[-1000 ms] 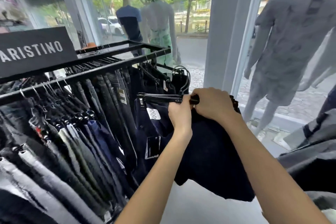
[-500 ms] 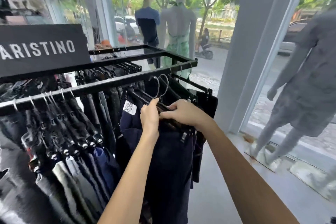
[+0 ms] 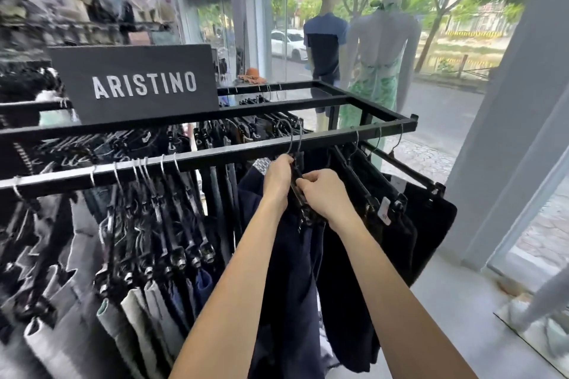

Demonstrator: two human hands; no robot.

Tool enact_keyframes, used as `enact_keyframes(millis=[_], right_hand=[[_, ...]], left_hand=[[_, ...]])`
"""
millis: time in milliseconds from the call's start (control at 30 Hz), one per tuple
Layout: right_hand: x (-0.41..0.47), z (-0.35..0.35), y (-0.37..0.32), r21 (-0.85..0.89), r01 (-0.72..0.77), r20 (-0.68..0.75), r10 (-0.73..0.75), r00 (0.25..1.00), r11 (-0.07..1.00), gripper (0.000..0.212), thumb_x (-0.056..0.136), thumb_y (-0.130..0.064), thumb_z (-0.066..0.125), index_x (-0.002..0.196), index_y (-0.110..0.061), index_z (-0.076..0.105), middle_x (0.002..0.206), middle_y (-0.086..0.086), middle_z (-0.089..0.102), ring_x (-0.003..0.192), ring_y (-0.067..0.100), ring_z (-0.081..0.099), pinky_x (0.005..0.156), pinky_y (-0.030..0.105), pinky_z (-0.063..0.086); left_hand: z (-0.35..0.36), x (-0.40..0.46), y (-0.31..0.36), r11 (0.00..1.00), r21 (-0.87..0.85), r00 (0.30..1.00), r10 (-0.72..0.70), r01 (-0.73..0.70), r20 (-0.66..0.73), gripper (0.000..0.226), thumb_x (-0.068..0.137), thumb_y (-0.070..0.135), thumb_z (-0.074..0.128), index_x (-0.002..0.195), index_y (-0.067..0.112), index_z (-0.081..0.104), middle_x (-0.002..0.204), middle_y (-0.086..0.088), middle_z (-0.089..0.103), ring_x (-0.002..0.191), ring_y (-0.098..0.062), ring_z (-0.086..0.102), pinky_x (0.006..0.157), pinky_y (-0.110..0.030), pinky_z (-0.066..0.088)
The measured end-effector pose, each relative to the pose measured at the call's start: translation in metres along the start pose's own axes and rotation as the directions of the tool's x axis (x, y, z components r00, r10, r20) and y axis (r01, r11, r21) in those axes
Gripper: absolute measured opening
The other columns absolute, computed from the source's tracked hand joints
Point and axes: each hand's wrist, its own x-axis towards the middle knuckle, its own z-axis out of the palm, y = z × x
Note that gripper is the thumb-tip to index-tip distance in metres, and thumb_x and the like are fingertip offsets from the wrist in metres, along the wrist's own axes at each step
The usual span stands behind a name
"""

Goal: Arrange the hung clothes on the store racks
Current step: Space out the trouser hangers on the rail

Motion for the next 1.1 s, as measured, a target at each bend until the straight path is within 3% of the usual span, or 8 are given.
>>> enact_keyframes(millis=[100,300,467,567,733,867,1000,1100], right_hand=[[0.008,0.002,0.015,-0.038,0.008,0.031,-0.007,1.0,0.999,0.027,0.094,-0.022,0.055,0.1,-0.004,0.073,0.091,0.012,0.074,0.088,0.024,0.068,0.081,0.039,0.055],[0.028,-0.003,0.042,0.032,-0.016,0.13,0.012,0.991,0.999,0.033,0.092,-0.03,0.054,0.116,-0.013,0.07,0.109,0.007,0.072,0.098,0.018,0.067,0.078,0.027,0.051],[0.038,-0.006,0.053,-0.111,0.091,0.161,-0.073,0.984,0.99,0.041,0.097,-0.028,0.054,0.134,-0.012,0.058,0.128,0.01,0.064,0.12,0.027,0.057,0.087,0.029,0.043],[0.028,-0.004,0.041,-0.276,0.288,0.014,-0.296,0.955,0.917,0.044,0.097,-0.021,0.055,0.139,-0.011,0.05,0.133,0.013,0.053,0.123,0.034,0.046,0.096,0.039,0.04],[-0.006,0.02,-0.005,0.127,0.542,0.055,-0.551,0.833,0.831,0.026,0.094,-0.012,0.057,0.117,-0.015,0.068,0.115,0.004,0.063,0.106,0.02,0.061,0.097,0.023,0.04],[-0.024,0.06,-0.025,0.232,0.404,0.392,-0.465,0.794,0.885,0.028,0.092,-0.02,0.062,0.118,-0.015,0.071,0.114,0.002,0.073,0.109,0.015,0.065,0.097,0.021,0.043],[-0.038,0.101,-0.033,0.293,0.15,0.56,-0.297,0.773,0.944,0.061,0.087,-0.039,0.072,0.137,-0.007,0.055,0.112,0.001,0.069,0.112,0.018,0.063,0.101,0.031,0.047],[-0.044,0.124,-0.036,0.285,0.094,0.538,-0.241,0.808,0.954,0.077,0.082,-0.045,0.077,0.141,-0.006,0.045,0.132,0.009,0.056,0.123,0.023,0.054,0.1,0.031,0.045]], left_hand=[[0.004,0.007,-0.011,0.998,-0.008,0.997,-0.058,0.058,-0.05,0.017,0.064,0.034,0.048,0.055,0.02,0.048,0.062,0.001,0.05,0.056,-0.02,0.043,0.057,-0.031,0.033],[0.015,-0.007,-0.012,0.995,-0.001,0.992,-0.097,0.097,-0.079,0.029,0.086,0.022,0.045,0.06,0.011,0.051,0.055,-0.006,0.054,0.032,-0.016,0.044,0.038,-0.019,0.031],[0.019,-0.019,-0.018,0.974,0.227,0.983,0.019,0.023,-0.182,0.023,0.087,0.027,0.047,0.077,0.014,0.063,0.074,-0.007,0.069,0.069,-0.027,0.064,0.054,-0.031,0.05],[0.009,-0.037,-0.016,0.893,0.446,0.96,0.177,-0.062,-0.219,0.03,0.082,0.035,0.047,0.088,0.016,0.07,0.086,-0.006,0.072,0.082,-0.028,0.068,0.07,-0.043,0.06],[-0.043,-0.073,0.009,0.7,0.712,0.762,0.49,-0.054,-0.424,0.029,0.089,0.022,0.05,0.107,0.022,0.073,0.108,0.001,0.071,0.104,-0.021,0.062,0.089,-0.03,0.048],[-0.105,-0.104,0.02,0.621,0.78,0.591,0.602,0.076,-0.537,0.038,0.082,-0.004,0.045,0.107,0.013,0.069,0.108,-0.009,0.069,0.108,-0.029,0.059,0.097,-0.036,0.043],[-0.147,-0.124,0.011,0.683,0.689,0.732,0.337,0.244,-0.593,0.039,0.089,0.0,0.044,0.119,0.012,0.064,0.119,-0.008,0.067,0.116,-0.026,0.058,0.098,-0.035,0.047],[-0.161,-0.127,0.002,0.704,0.658,0.757,0.268,0.27,-0.597,0.04,0.091,0.004,0.046,0.129,0.013,0.057,0.124,-0.011,0.064,0.117,-0.026,0.057,0.097,-0.035,0.048]])
